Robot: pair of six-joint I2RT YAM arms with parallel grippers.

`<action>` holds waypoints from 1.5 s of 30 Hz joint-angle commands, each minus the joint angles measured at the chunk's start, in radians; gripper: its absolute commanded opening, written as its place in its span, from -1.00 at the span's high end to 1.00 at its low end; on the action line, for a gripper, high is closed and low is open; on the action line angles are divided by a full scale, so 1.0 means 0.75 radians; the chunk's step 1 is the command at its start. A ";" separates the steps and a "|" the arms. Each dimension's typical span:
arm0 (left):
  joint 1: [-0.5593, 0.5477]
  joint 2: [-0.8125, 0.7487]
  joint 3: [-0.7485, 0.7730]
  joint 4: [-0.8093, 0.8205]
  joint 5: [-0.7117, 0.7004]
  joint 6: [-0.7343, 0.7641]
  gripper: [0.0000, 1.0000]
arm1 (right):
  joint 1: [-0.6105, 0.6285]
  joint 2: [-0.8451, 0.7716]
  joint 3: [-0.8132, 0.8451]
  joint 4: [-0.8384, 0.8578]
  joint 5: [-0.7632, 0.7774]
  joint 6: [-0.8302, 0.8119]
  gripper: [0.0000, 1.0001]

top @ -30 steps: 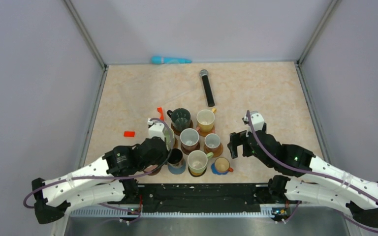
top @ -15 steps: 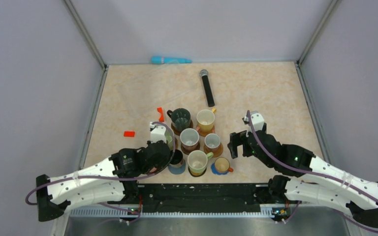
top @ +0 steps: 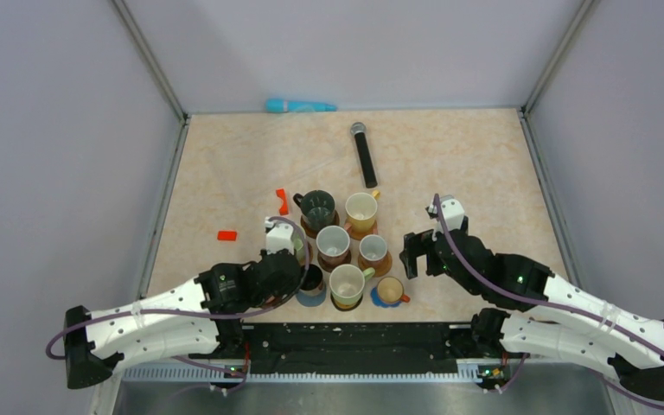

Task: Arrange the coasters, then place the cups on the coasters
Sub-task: Place the cup on the coaster.

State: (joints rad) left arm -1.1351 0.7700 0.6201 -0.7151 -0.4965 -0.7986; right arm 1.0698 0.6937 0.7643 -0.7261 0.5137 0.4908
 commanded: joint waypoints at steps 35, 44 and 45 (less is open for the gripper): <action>-0.018 0.049 -0.060 0.127 -0.053 -0.002 0.99 | -0.007 -0.017 -0.001 0.017 0.005 0.008 -0.98; -0.018 0.062 -0.055 0.128 -0.046 0.012 0.63 | -0.007 -0.017 0.000 0.018 0.001 0.007 -0.98; -0.018 0.064 -0.052 0.128 -0.043 0.015 0.55 | -0.007 -0.018 0.000 0.017 0.001 0.007 -0.98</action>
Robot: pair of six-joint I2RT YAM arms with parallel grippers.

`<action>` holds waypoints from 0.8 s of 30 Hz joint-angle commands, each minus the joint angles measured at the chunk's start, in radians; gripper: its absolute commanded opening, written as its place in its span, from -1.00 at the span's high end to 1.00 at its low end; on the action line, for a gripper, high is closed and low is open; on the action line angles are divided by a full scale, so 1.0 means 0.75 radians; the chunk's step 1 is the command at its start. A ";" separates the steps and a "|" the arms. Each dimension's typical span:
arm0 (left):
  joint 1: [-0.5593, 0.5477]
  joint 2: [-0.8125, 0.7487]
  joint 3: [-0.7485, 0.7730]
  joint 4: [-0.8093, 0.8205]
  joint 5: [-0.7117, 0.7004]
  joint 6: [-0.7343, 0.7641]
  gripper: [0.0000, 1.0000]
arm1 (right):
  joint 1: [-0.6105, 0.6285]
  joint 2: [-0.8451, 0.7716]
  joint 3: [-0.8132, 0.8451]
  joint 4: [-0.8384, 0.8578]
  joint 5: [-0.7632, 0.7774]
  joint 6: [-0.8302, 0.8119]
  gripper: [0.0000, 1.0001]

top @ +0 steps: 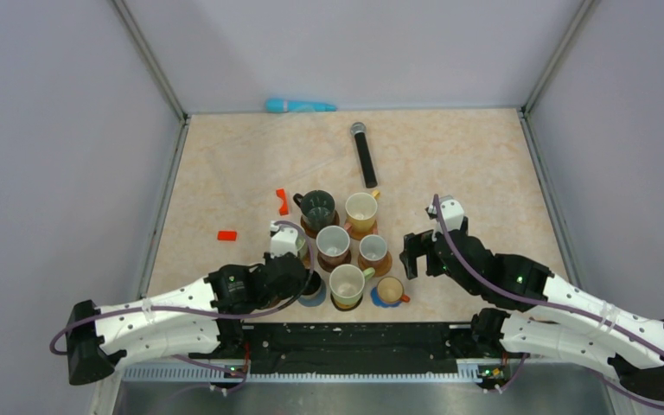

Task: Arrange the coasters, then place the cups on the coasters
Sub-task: Place the cup on the coaster.

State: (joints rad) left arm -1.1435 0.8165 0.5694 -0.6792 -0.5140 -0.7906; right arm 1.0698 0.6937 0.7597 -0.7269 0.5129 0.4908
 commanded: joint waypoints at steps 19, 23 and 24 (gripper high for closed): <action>-0.007 -0.086 0.345 0.076 -0.162 0.226 -0.97 | -0.008 -0.004 0.012 0.016 -0.005 -0.002 -0.98; -0.004 -0.112 0.448 0.089 -0.332 0.379 -0.97 | -0.007 -0.003 0.047 -0.003 -0.017 0.010 -0.98; -0.003 -0.115 0.478 0.093 -0.361 0.423 -0.97 | -0.008 -0.004 0.057 -0.009 -0.019 0.027 -0.98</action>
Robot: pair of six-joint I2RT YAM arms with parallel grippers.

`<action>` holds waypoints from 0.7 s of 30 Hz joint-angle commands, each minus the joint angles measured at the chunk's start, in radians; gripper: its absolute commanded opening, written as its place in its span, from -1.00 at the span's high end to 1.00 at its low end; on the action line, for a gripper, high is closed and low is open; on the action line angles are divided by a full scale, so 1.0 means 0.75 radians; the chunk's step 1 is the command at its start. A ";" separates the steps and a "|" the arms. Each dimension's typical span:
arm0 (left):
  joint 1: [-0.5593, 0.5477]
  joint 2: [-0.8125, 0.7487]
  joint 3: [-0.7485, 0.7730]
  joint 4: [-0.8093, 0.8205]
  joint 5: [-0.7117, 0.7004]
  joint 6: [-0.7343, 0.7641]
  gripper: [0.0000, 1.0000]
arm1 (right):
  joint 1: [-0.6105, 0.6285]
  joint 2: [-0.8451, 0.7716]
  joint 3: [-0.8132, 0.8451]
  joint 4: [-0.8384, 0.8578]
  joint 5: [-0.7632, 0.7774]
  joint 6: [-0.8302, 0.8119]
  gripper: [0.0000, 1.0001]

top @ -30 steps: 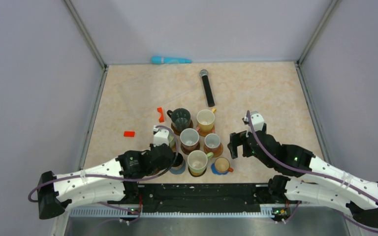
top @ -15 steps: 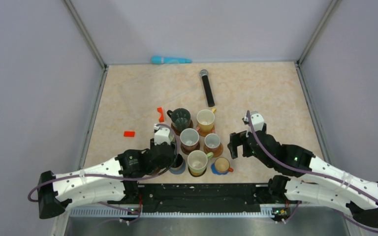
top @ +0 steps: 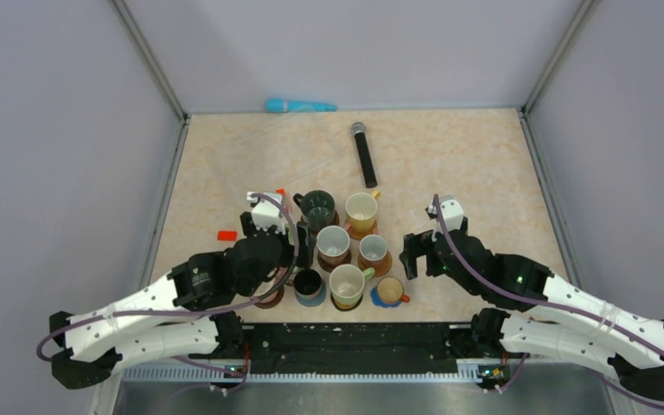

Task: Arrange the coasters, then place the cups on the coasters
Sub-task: Place the cup on the coaster, then reset both arms

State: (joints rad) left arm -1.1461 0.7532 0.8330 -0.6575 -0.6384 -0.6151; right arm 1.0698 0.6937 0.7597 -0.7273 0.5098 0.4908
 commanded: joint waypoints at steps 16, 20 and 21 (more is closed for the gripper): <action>0.611 0.024 0.263 0.161 0.351 0.415 -0.97 | -0.007 0.007 0.220 -0.038 0.126 0.279 -0.98; 0.771 -0.019 0.218 0.237 0.700 0.390 -0.97 | -0.009 -0.022 0.206 -0.038 0.148 0.330 -0.98; 0.809 -0.022 0.209 0.238 0.762 0.373 -0.97 | -0.009 -0.029 0.203 -0.039 0.154 0.346 -0.98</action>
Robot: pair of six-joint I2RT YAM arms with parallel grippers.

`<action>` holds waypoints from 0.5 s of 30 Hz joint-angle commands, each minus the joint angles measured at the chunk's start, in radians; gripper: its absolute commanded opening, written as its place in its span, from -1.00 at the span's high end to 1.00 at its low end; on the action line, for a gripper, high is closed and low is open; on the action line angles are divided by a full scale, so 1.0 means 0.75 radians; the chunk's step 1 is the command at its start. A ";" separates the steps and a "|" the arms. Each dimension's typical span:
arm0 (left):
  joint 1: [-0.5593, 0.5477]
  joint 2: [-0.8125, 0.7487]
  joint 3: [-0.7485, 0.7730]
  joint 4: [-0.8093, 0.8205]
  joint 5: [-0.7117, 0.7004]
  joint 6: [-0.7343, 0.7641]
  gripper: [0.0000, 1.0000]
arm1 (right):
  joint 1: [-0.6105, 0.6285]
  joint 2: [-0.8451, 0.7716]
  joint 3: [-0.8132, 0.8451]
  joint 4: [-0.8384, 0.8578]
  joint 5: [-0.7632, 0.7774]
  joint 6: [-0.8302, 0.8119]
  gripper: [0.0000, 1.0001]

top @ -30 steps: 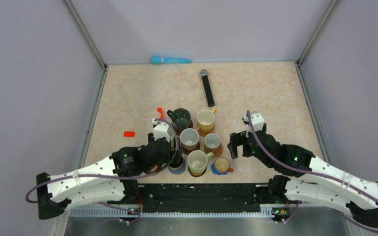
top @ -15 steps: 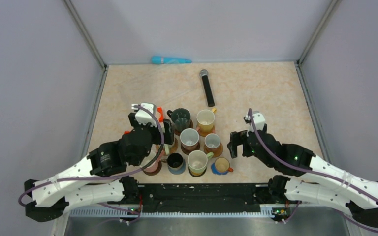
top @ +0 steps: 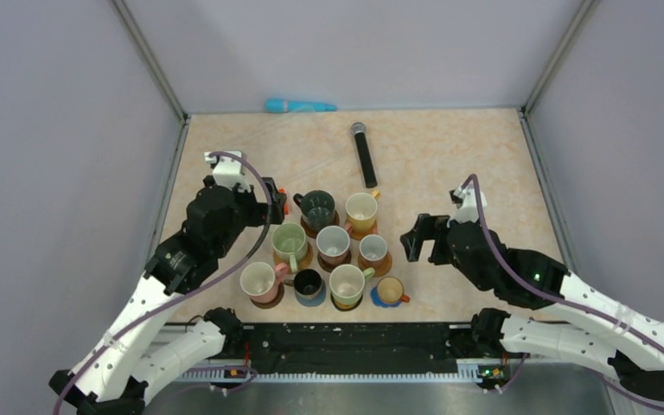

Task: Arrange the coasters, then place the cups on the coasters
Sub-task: Reset both arms

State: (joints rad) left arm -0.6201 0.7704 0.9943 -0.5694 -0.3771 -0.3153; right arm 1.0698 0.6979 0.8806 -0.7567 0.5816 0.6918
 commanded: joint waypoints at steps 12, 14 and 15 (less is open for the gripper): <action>0.196 -0.346 -0.247 0.169 0.623 -0.115 -0.97 | -0.009 -0.118 0.039 0.005 0.124 0.143 -0.98; 0.196 -0.377 -0.269 0.177 0.619 -0.119 -0.97 | -0.008 -0.121 0.034 0.014 0.127 0.147 -0.98; 0.197 -0.388 -0.276 0.178 0.615 -0.120 -0.97 | -0.007 -0.120 0.030 0.018 0.125 0.146 -0.98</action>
State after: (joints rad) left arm -0.4786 0.5133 0.8093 -0.5117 0.0555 -0.3874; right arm 1.0698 0.6155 0.8806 -0.7563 0.6468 0.7879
